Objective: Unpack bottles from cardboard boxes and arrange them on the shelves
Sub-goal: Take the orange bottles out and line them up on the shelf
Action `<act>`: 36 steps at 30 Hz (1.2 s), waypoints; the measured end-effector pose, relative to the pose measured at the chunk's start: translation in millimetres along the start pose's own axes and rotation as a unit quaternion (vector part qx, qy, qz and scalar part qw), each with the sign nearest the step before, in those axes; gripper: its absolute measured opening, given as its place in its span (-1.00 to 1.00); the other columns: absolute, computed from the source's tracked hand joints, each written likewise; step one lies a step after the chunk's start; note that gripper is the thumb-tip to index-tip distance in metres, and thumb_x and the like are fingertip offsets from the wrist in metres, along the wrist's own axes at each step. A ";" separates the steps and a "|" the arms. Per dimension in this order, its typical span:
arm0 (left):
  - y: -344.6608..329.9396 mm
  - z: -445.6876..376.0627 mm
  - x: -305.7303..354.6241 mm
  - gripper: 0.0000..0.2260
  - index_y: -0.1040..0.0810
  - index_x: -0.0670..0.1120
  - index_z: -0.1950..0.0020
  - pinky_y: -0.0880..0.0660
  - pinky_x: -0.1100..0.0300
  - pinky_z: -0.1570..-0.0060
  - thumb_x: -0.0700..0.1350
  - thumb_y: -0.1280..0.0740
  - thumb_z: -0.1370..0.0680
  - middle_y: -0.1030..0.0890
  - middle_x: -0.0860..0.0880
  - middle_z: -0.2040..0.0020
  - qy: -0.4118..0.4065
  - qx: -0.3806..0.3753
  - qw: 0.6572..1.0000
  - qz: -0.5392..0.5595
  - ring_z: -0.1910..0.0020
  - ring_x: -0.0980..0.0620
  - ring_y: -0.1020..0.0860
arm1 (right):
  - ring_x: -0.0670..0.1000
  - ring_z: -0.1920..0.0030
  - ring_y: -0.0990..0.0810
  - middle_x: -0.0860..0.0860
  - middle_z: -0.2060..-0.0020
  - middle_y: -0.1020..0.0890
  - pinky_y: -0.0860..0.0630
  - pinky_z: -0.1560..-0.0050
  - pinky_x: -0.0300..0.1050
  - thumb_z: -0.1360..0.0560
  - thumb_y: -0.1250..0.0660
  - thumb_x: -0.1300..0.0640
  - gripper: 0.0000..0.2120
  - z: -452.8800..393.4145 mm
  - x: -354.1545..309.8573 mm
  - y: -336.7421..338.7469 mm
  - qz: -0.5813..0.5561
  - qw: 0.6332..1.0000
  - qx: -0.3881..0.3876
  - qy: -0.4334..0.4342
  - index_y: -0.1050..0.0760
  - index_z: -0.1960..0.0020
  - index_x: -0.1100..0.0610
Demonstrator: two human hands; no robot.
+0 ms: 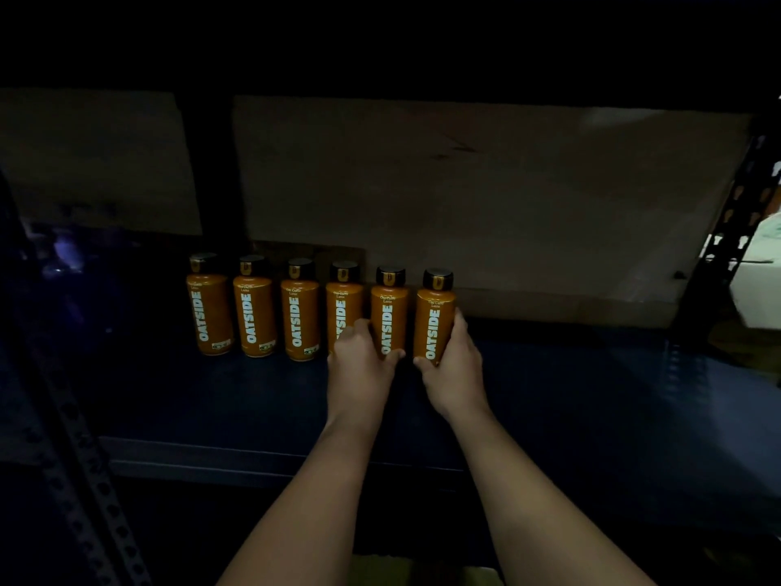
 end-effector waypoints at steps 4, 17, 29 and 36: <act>0.5 1.0 0.8 -0.51 -0.53 -0.08 -0.29 -0.61 -0.06 -0.18 -0.05 -0.60 -0.43 -0.62 -0.08 -0.22 0.002 -0.003 1.000 0.001 -0.22 -0.02 -0.61 | 0.08 -0.51 -0.30 0.03 -0.52 -0.30 -0.33 -0.45 0.13 -0.51 -0.47 0.25 -0.05 0.4 -0.9 1.1 0.005 1.000 0.000 -0.003 0.07 -0.66 -0.05; 2.6 2.2 2.0 -0.58 -0.57 -0.08 -0.21 -0.63 -0.01 -0.12 -0.01 -0.60 -0.43 -0.65 -0.05 -0.12 0.009 -0.007 1.000 -0.017 -0.12 0.01 -0.63 | 0.09 -0.51 -0.32 0.04 -0.53 -0.29 -0.34 -0.44 0.13 -0.53 -0.45 0.25 -0.08 1.5 -0.6 -0.9 0.019 1.000 -0.002 -0.010 0.07 -0.66 -0.04; 7.5 5.6 5.3 -0.59 -0.57 -0.08 -0.21 -0.64 -0.01 -0.11 -0.03 -0.59 -0.44 -0.65 -0.06 -0.13 0.011 -0.003 1.000 -0.009 -0.13 0.00 -0.64 | 0.09 -0.51 -0.31 0.05 -0.53 -0.30 -0.33 -0.44 0.11 -0.54 -0.44 0.23 -0.08 1.0 -1.3 0.7 0.022 1.000 -0.001 -0.014 0.08 -0.66 -0.01; 12.3 9.1 3.8 -0.58 -0.58 -0.11 -0.22 -0.62 0.10 -0.08 0.01 -0.59 -0.45 -0.66 -0.08 -0.14 0.040 0.002 0.999 -0.008 -0.14 -0.02 -0.64 | 0.11 -0.52 -0.28 0.06 -0.54 -0.26 -0.32 -0.45 0.11 -0.51 -0.48 0.22 -0.02 1.8 -2.1 3.7 0.012 1.000 0.006 -0.020 0.12 -0.66 0.01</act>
Point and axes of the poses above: each hand's wrist, its own z-axis away from the middle knuckle, its own y-axis out of the back of the hand, x = y × z, the point moved 6 cm from there along -z, towards the middle knuckle
